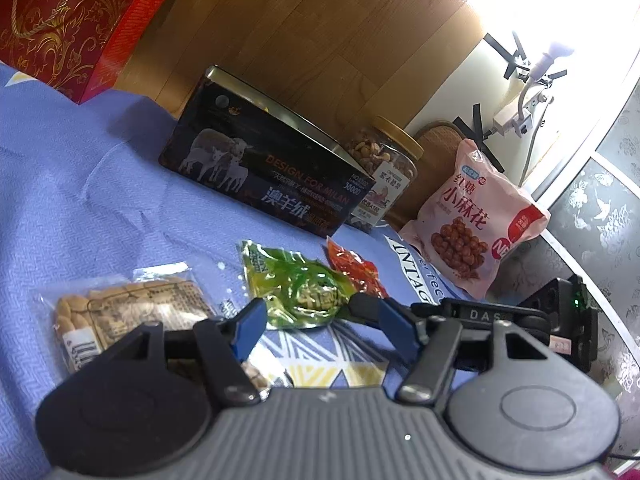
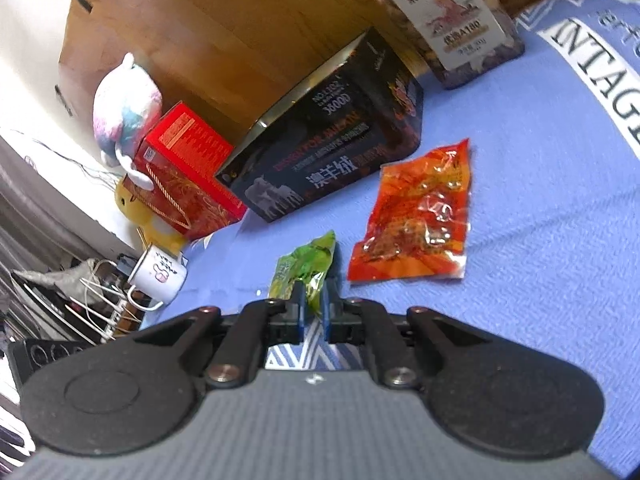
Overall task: Organize snacks
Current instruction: 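Close both grippers on the green pack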
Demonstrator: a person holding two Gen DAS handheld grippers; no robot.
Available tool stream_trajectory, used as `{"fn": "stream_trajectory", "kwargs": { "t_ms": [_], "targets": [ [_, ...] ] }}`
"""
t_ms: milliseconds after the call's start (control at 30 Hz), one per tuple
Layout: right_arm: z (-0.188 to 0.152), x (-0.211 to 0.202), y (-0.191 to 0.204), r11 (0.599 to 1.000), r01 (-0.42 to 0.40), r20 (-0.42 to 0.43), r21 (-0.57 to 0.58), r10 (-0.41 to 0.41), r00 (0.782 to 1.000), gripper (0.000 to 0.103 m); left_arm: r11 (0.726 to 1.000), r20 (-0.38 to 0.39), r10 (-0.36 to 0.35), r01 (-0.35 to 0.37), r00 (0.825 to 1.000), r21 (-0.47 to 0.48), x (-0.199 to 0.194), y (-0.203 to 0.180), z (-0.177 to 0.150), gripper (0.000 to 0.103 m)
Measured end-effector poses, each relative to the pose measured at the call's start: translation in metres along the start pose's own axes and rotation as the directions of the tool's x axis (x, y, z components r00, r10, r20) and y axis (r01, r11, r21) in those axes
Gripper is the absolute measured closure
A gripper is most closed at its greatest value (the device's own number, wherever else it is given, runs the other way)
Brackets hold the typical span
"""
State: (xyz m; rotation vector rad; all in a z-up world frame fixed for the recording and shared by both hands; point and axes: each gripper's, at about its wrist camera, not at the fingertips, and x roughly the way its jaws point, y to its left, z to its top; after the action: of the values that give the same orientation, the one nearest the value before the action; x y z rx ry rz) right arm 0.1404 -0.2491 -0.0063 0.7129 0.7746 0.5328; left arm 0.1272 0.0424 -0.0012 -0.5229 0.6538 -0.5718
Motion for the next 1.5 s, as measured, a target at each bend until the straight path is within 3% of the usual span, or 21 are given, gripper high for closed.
{"fn": "stream_trajectory", "kwargs": {
  "t_ms": [267, 867, 1000, 1500],
  "targets": [
    [0.003, -0.002, -0.016, 0.991, -0.045, -0.016, 0.123, 0.047, 0.999, 0.093, 1.000, -0.002, 0.002, -0.002, 1.000, 0.005, 0.001, 0.000, -0.001, 0.039],
    [0.005, -0.003, -0.022, 0.984, -0.070, -0.025, 0.167, 0.075, 0.997, 0.093, 1.000, -0.004, 0.001, -0.001, 1.000, 0.010, 0.002, -0.001, -0.001, 0.037],
    [0.005, -0.003, -0.023, 0.981, -0.078, -0.024, 0.177, 0.083, 0.996, 0.093, 1.000, 0.005, 0.006, -0.006, 1.000, 0.021, 0.001, -0.002, -0.001, 0.027],
    [0.006, -0.009, -0.025, 0.977, -0.098, 0.001, 0.188, 0.100, 0.995, 0.094, 1.000, 0.004, 0.006, -0.007, 1.000, 0.023, 0.001, -0.002, -0.001, 0.026]
  ]
}}
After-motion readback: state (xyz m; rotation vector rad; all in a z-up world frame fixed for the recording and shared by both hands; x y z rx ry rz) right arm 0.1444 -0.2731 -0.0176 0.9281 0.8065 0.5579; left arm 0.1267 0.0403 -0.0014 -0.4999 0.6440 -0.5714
